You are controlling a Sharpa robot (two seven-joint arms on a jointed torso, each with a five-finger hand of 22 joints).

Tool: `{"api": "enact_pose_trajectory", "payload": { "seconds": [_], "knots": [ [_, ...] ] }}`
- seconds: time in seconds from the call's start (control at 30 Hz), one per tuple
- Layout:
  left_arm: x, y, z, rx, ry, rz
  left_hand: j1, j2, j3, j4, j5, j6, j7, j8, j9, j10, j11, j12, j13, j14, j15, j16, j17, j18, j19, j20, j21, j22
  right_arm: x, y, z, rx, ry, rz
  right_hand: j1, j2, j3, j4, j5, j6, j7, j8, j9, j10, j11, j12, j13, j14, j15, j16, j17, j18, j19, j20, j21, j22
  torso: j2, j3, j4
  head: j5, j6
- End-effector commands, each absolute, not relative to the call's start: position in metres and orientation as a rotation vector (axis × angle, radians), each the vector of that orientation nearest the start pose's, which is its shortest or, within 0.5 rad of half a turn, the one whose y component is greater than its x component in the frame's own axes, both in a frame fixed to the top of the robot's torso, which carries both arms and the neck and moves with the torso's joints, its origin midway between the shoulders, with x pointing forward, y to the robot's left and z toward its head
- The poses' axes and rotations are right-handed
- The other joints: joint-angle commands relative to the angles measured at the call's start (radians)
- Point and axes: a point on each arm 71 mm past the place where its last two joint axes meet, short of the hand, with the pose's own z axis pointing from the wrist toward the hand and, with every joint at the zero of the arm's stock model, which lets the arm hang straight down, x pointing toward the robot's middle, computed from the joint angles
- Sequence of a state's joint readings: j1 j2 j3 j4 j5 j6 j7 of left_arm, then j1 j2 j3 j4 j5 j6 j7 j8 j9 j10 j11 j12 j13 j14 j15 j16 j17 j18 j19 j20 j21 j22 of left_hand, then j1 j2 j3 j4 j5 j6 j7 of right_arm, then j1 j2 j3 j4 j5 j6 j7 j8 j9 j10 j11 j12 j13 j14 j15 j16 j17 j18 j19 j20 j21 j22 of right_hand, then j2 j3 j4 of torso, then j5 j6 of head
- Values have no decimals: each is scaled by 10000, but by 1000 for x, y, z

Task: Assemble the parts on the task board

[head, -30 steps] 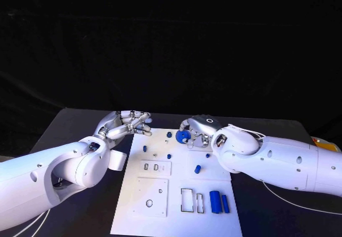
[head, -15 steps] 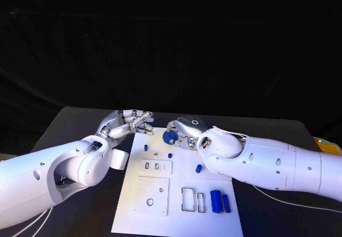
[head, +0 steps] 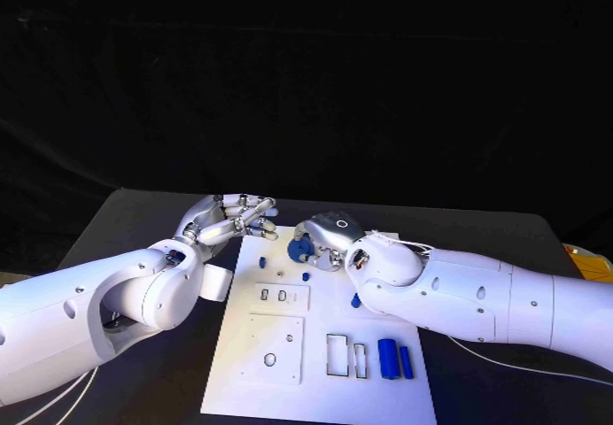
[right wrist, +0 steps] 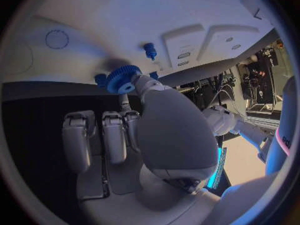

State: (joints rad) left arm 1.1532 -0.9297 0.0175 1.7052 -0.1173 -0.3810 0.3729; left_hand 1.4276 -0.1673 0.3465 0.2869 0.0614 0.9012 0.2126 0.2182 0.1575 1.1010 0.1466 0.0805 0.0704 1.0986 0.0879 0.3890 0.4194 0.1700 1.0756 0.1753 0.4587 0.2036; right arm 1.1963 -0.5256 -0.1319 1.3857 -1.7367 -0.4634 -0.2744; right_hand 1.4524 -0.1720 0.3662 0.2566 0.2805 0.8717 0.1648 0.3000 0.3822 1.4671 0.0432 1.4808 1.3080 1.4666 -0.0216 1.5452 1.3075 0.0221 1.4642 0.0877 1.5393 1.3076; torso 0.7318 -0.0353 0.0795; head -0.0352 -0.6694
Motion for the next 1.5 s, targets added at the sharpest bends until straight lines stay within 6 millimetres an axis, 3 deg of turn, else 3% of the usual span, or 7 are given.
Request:
{"api": "enact_pose_trajectory", "payload": {
  "seconds": [0.03,0.43,0.53,0.67,0.83,1.2,1.5],
  "knots": [
    [454,197,-162,-10067,14398,-15909,-52,45,3,-31,-62,-60,18,-29,15,-23,48,-63,14,-53,2,66,11,91,-41,8,36,15,485,-78,-212,-3936,14982,5755,-143,19,78,-2,-57,924,-422,24,119,358,-23,15,1695,863,-50,28,1725,-123,812,-55,35,2327,-5,-1,-13,-10,-22],
    [455,197,-162,-10071,14415,-15913,-52,45,3,-31,-62,-60,18,-29,15,-23,48,-63,14,-53,2,66,11,91,-41,8,36,15,490,-79,-217,-3885,15105,5652,-409,-90,258,-22,-291,745,-337,-145,108,307,49,-46,1643,861,7,27,1720,-112,781,-14,0,2295,1,5,-27,22,-23],
    [455,197,-162,-10072,14418,-15913,-52,45,3,-31,-62,-60,18,-29,15,-23,48,-63,14,-53,2,66,11,91,-41,8,36,15,492,-79,-217,-3808,15125,5681,-770,-224,322,10,-839,296,-129,-536,11,207,230,-164,1533,857,160,26,1708,-104,757,104,-29,2272,-5,6,-16,13,-23],
    [455,197,-162,-10079,14419,-15898,-52,45,3,-31,-62,-60,18,-29,15,-23,48,-63,14,-53,2,66,11,91,-41,8,36,15,493,-79,-218,-3723,15225,5743,-1369,-305,104,233,-938,-82,13,-904,-65,93,378,-285,1418,858,299,34,1728,-93,732,249,-61,2247,-4,7,-18,12,-24],
    [455,197,-162,-10084,14429,-15894,-50,47,1,-25,-64,-64,20,-36,21,-19,51,-73,18,-81,5,85,68,92,-78,12,81,41,493,-81,-220,-3674,15491,5823,-2770,-48,-461,343,-646,-95,38,-1105,-21,57,421,-305,1402,867,353,54,1782,-91,731,327,-68,2254,-4,1,-31,19,-25],
    [455,198,-162,-10096,14428,-15865,-50,47,1,-25,-64,-64,20,-36,21,-19,51,-73,18,-81,5,85,68,92,-78,12,81,41,493,-85,-224,-3601,16016,5872,-3427,337,-613,355,-487,103,-25,-1125,68,146,369,-194,1514,880,315,73,1849,-104,769,302,-31,2300,-3,11,-36,12,-50],
    [455,198,-162,-10101,14428,-15855,-51,46,-2,-24,-64,-69,23,-40,22,-24,53,-79,18,-90,6,90,84,92,-89,13,95,49,497,-92,-226,-3413,16239,5505,-3446,354,-612,352,-484,106,-27,-1128,70,130,368,-214,1493,886,313,80,1876,-110,782,300,-15,2315,1,15,-39,-30,-33]
  ]
}}
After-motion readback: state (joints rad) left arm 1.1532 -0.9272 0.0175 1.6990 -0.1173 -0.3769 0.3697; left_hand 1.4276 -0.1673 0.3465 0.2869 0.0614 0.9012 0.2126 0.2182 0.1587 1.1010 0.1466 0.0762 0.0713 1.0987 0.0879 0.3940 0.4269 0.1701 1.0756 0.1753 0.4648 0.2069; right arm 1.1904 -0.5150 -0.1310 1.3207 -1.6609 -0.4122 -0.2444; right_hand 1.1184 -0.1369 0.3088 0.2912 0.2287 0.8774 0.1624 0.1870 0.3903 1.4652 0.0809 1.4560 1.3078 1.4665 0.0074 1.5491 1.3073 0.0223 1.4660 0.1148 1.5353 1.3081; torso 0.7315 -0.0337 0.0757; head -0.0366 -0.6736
